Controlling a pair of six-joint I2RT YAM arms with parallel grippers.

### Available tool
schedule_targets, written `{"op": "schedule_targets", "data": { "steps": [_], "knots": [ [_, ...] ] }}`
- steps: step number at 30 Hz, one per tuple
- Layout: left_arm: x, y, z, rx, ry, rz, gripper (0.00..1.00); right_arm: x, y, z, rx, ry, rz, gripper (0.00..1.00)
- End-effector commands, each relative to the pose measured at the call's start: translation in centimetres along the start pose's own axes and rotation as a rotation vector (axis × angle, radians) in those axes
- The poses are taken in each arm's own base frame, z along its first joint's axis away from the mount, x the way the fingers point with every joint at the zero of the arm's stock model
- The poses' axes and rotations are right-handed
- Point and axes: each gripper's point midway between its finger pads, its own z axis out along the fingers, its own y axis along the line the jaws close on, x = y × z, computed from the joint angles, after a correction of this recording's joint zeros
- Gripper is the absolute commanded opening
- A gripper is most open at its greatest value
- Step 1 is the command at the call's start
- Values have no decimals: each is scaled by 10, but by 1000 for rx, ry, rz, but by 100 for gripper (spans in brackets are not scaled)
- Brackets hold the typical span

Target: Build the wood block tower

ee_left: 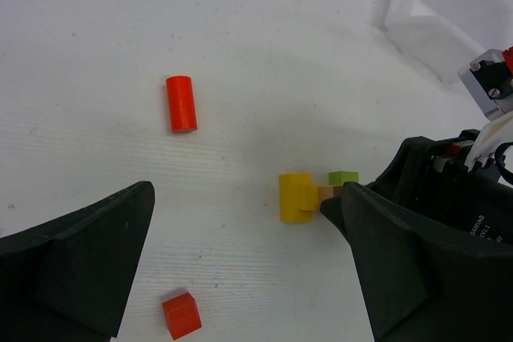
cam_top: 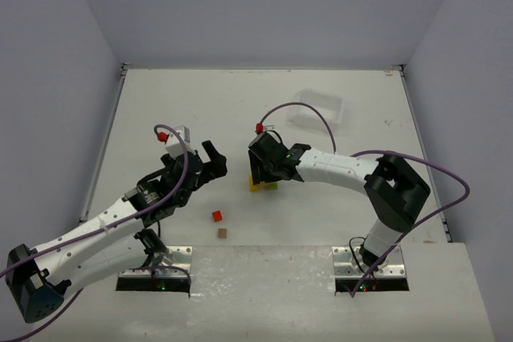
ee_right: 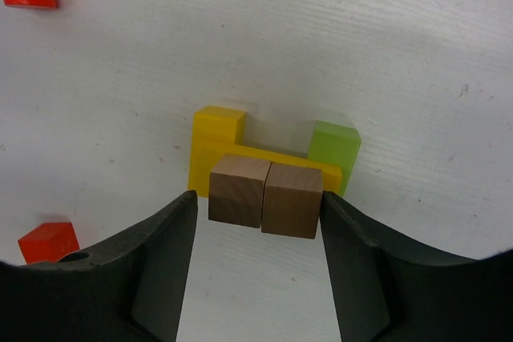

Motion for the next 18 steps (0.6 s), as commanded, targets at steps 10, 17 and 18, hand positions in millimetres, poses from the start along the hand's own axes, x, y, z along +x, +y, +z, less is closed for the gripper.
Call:
{"op": "schedule_targets", "data": {
  "steps": [10, 17, 18],
  "knots": [
    [-4, -9, -1, 41, -19, -18, 100, -13, 4, -4, 22, -50, 64, 64],
    [-1, -11, 1, 44, -3, -5, 100, -20, -3, -2, 67, -88, 79, 77],
    [-1, -11, 1, 46, -2, -5, 100, -20, -4, -2, 70, -89, 77, 78]
  ]
}}
